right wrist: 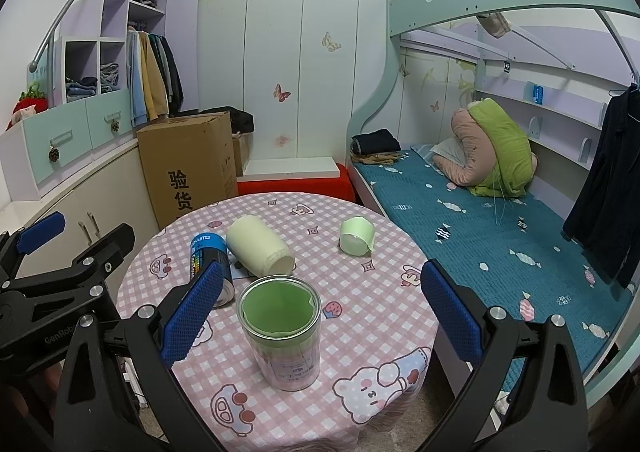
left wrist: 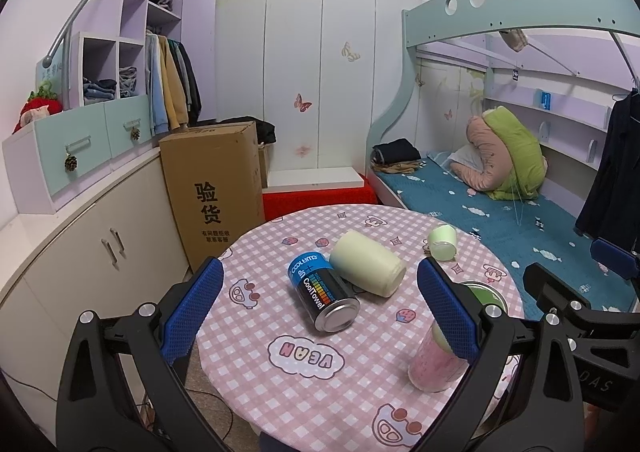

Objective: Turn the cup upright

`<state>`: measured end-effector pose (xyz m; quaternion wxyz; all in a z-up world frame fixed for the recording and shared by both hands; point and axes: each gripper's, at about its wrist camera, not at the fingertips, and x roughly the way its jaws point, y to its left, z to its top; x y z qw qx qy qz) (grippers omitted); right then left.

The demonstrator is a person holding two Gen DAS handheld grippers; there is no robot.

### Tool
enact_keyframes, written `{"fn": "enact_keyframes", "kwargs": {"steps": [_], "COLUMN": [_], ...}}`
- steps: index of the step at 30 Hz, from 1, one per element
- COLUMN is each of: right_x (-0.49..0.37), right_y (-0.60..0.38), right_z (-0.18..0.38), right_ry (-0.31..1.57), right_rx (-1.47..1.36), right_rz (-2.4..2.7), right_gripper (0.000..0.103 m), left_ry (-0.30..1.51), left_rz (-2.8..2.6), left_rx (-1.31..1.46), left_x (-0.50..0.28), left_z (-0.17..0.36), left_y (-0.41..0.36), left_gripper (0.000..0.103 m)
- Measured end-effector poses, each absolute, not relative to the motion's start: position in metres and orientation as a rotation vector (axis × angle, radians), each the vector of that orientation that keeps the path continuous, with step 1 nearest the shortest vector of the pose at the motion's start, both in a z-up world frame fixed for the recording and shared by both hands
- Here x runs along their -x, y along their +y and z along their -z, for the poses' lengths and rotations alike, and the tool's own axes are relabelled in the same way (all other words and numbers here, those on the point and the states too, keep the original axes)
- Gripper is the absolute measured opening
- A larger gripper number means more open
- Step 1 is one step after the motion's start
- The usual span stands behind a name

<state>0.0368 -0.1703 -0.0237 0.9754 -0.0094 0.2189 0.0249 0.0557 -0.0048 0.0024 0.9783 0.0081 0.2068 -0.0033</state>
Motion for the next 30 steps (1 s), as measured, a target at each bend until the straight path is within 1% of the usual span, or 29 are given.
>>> {"fn": "enact_keyframes", "kwargs": {"steps": [30], "right_x": [-0.0356], "right_y": [-0.1741], "right_z": [0.0241], "right_ry": [0.444], "right_rx": [0.009], "right_rz": [-0.046], "right_gripper": [0.095], "left_ry": [0.413], "left_rz": [0.017], "left_rx": [-0.024], "left_x": [-0.0565], "left_z": [-0.0025], "left_y": [-0.0099], "left_gripper": [0.098]}}
